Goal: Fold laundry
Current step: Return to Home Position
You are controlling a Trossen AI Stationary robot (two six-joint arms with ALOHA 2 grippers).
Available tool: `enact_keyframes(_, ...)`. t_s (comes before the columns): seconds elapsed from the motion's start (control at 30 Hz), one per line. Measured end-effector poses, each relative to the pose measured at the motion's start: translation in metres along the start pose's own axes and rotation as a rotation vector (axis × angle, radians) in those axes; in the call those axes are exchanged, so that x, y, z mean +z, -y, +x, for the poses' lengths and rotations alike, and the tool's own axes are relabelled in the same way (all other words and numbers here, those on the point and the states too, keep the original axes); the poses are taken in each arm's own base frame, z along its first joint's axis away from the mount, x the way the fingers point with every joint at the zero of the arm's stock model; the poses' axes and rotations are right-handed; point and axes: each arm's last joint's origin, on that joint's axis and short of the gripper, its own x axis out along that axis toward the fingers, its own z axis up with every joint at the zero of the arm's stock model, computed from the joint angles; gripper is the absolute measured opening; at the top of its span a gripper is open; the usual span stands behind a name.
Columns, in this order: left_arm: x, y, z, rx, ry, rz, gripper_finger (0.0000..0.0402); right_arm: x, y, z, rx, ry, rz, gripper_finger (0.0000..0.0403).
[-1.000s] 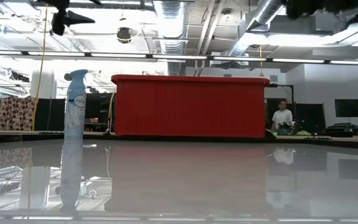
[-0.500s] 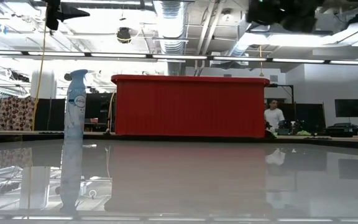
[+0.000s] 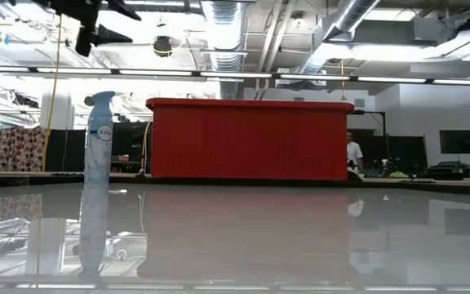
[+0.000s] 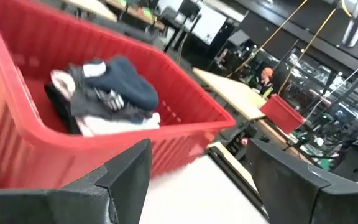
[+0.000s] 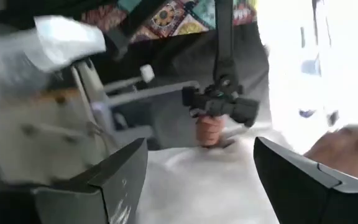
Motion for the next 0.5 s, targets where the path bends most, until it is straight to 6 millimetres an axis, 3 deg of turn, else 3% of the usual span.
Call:
enact_keyframes(0.2, -0.007, -0.003, 0.015, -0.023, -0.094, -0.172, 0.0251, 0.012, 0.03, 0.011, -0.011, -0.064, -0.367, 0.0316)
enact_keyframes(0.3, -0.008, -0.003, 0.017, -0.057, -0.134, -0.241, 0.0251, 0.012, 0.049, 0.021, -0.081, -0.133, -0.428, 0.0316)
enact_keyframes(0.37, -0.008, -0.002, 0.017, -0.076, -0.133, -0.247, 0.0251, 0.021, 0.065, 0.027, -0.179, -0.161, -0.313, 0.0316)
enact_keyframes(0.5, -0.005, 0.0, 0.015, -0.101, -0.108, -0.233, 0.0251, 0.026, 0.09, 0.035, -0.657, -0.348, 0.342, 0.0316)
